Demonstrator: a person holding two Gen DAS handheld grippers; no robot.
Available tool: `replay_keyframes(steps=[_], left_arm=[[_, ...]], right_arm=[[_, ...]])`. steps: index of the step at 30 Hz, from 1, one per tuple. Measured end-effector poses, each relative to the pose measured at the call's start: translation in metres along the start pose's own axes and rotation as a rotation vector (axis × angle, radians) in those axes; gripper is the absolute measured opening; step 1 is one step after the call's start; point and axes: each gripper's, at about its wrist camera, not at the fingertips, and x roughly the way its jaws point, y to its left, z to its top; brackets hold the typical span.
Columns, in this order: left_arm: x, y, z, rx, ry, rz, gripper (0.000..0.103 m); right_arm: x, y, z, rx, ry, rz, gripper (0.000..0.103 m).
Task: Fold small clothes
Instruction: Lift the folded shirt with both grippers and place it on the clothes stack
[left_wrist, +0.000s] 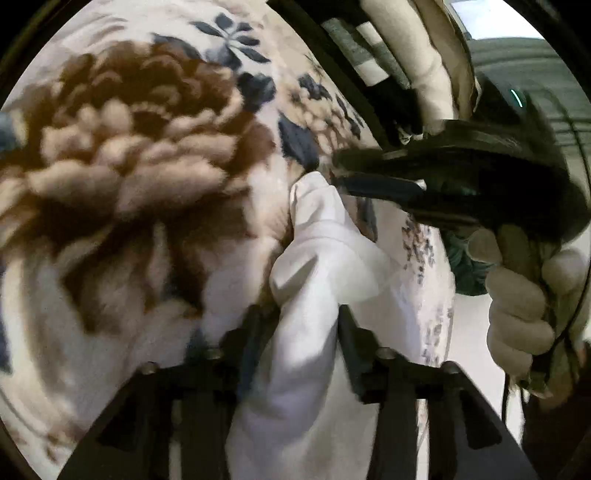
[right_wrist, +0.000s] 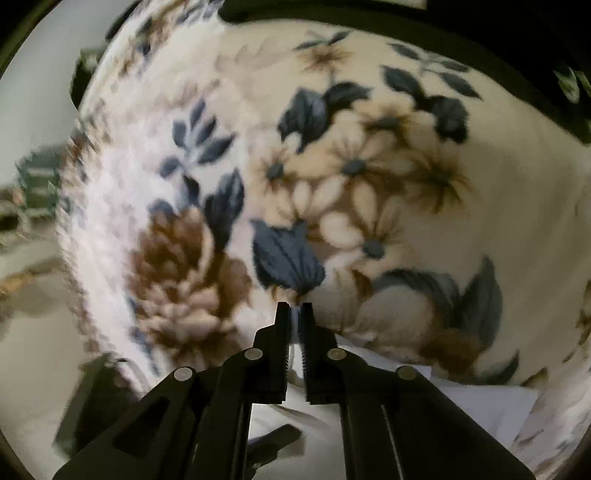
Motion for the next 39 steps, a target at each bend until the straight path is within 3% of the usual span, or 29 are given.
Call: replay_keyframes(steps=[1, 2, 3, 6, 10, 14, 18, 19, 21, 23, 31, 35, 39], left_arm=[[-0.011, 0.003, -0.004, -0.012, -0.007, -0.012, 0.05], [-0.019, 0.006, -0.008, -0.025, -0.014, -0.024, 0.063], [-0.027, 0.01, -0.013, -0.048, -0.02, -0.041, 0.073], [-0.035, 0.029, -0.027, -0.15, -0.023, -0.1, 0.074], [-0.017, 0.027, -0.024, -0.144, 0.001, -0.122, 0.074], [0.012, 0.006, -0.014, -0.034, 0.071, -0.093, 0.074], [0.022, -0.01, -0.014, 0.026, 0.084, -0.073, 0.071], [0.02, -0.013, -0.015, 0.046, 0.075, -0.081, 0.064], [0.018, -0.021, -0.016, 0.072, 0.074, -0.058, 0.013], [0.012, -0.027, -0.015, 0.088, 0.062, -0.059, 0.013], [-0.038, -0.084, 0.016, 0.142, 0.039, -0.129, 0.012], [-0.078, -0.134, 0.057, 0.212, 0.032, -0.176, 0.012], [-0.109, -0.193, 0.122, 0.271, 0.017, -0.23, 0.012]], right_arm=[[-0.016, -0.007, -0.005, 0.019, -0.04, 0.035, 0.039], [-0.032, -0.016, -0.011, 0.03, -0.086, 0.045, 0.058], [-0.044, -0.023, -0.017, 0.033, -0.116, 0.054, 0.06], [-0.077, -0.068, -0.047, 0.094, -0.147, 0.068, 0.064], [-0.082, -0.13, -0.11, 0.216, -0.126, 0.098, 0.069], [-0.045, -0.172, -0.185, 0.347, -0.09, 0.212, 0.069], [0.003, -0.174, -0.227, 0.426, -0.114, 0.399, 0.069], [0.012, -0.174, -0.233, 0.445, -0.127, 0.448, 0.069], [0.025, -0.17, -0.241, 0.474, -0.186, 0.532, 0.068], [0.03, -0.166, -0.245, 0.501, -0.235, 0.581, 0.024], [-0.025, -0.122, -0.255, 0.443, -0.346, 0.514, 0.018], [-0.097, -0.095, -0.244, 0.408, -0.424, 0.465, 0.018], [-0.172, -0.071, -0.227, 0.395, -0.525, 0.427, 0.018]])
